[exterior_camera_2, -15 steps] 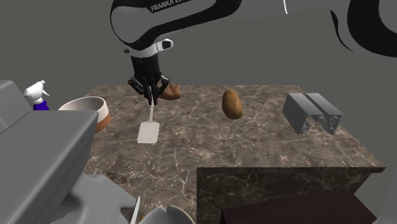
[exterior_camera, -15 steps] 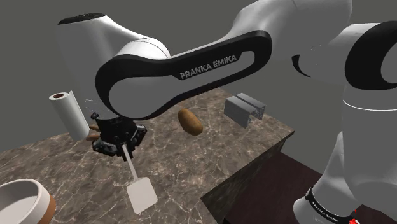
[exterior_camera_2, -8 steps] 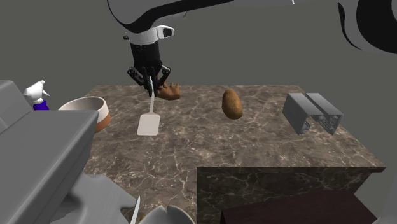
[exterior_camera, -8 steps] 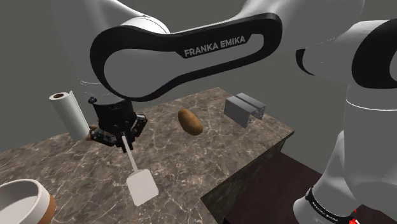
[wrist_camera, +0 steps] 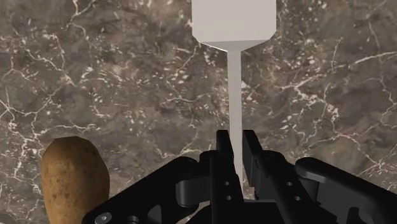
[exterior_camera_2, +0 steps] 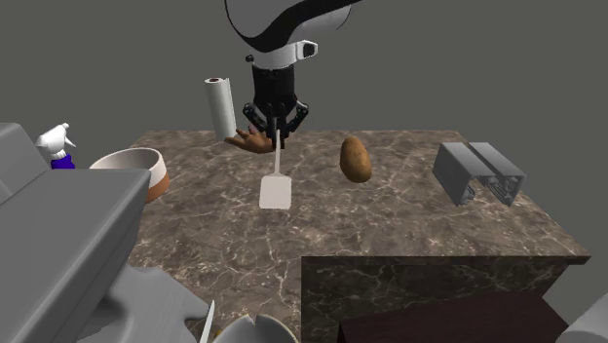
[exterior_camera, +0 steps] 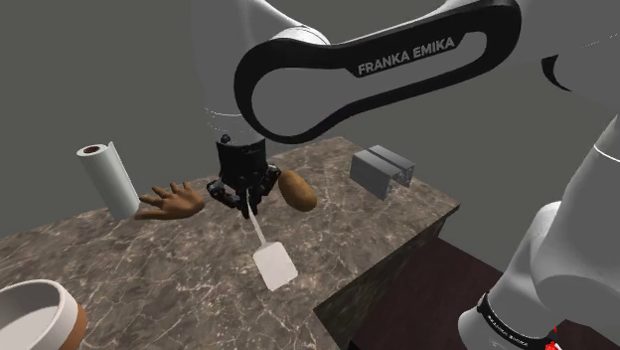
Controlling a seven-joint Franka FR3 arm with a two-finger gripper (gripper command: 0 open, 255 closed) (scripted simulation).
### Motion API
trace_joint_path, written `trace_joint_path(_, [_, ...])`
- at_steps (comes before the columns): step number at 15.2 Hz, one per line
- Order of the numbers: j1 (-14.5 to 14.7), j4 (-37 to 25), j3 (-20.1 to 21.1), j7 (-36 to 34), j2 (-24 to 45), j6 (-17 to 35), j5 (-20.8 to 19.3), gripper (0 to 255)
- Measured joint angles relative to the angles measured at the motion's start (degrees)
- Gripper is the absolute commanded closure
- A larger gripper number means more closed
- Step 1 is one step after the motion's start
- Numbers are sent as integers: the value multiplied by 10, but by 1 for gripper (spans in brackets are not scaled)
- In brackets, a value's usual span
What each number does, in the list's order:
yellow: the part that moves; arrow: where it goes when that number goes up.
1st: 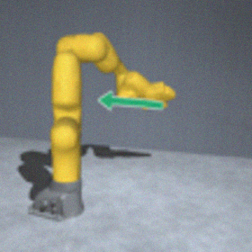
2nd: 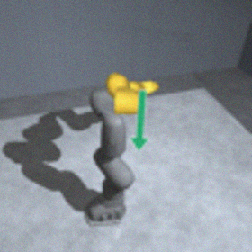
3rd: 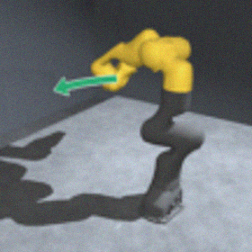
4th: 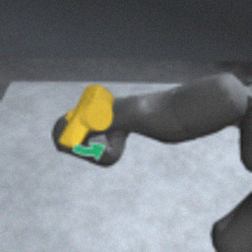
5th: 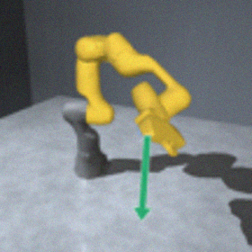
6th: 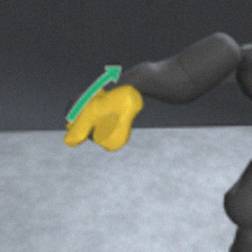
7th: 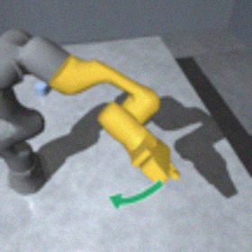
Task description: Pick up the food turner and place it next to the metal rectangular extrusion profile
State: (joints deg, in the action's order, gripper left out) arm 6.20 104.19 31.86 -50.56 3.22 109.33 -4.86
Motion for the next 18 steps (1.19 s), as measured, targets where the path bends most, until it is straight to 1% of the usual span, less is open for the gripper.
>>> trace_joint_path(3, [-24, 69, -21, 55, -69, 13, 39, 255])
trace_joint_path(7, [-41, 144, -55, 121, -143, 22, 75, 255])
trace_joint_path(10, [-49, 199, -85, 170, -192, 30, 92, 255])
trace_joint_path(13, [-58, 237, -117, 215, -235, 27, 101, 255])
trace_joint_path(18, [-73, 298, -170, 287, -295, 26, 102, 255])
